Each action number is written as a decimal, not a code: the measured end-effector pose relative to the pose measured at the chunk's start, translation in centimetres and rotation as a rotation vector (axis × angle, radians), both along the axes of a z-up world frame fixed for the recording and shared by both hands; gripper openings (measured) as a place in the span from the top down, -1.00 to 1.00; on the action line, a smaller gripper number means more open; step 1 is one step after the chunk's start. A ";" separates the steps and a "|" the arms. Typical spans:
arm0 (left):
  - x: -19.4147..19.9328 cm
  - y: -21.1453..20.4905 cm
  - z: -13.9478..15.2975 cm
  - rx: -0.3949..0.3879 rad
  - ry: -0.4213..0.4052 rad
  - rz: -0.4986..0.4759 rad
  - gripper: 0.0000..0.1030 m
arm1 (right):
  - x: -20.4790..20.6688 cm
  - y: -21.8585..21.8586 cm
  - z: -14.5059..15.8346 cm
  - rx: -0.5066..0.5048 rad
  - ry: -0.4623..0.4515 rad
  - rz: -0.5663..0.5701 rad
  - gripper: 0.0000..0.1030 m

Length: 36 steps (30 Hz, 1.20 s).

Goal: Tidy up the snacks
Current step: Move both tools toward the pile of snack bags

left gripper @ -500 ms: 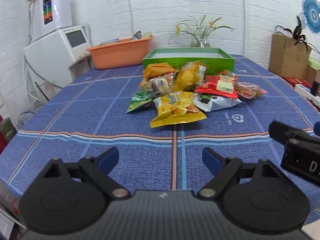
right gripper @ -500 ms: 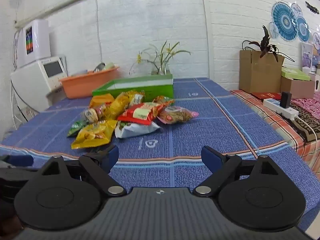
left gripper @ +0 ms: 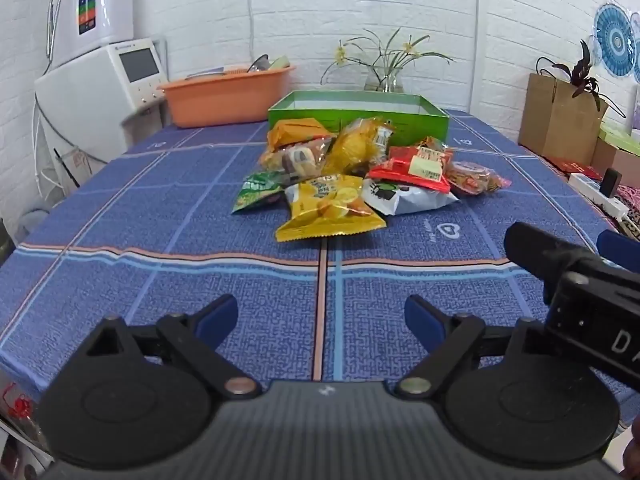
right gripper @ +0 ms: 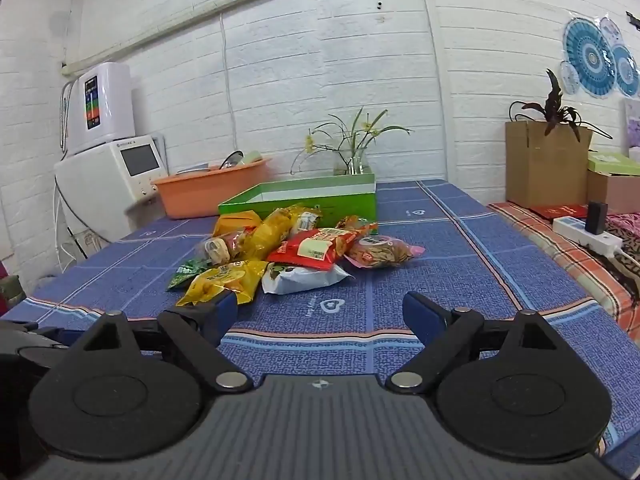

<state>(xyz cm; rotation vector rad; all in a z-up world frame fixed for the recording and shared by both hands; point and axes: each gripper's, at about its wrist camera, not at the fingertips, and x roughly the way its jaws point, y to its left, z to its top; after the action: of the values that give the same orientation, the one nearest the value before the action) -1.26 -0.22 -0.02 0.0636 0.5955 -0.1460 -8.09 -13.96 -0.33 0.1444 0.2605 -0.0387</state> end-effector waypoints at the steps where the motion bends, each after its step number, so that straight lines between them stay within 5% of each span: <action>1: 0.1 0.0 0.0 0.002 0.001 0.005 -0.69 | -0.3 -0.4 -0.2 0.006 -0.007 0.004 -1.00; 17: 1.2 1.0 -0.6 -0.019 0.038 0.059 -0.68 | 0.3 -1.7 -1.0 0.079 0.028 -0.064 -1.00; 36: 0.9 1.2 -0.3 -0.038 0.012 0.038 -0.68 | 0.2 -2.2 -1.0 0.119 0.018 0.006 -1.00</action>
<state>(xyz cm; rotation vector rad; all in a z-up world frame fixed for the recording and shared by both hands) -0.35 0.97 -0.34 0.0151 0.6058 -0.1209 -7.90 -16.15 -1.34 0.2617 0.2810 -0.0190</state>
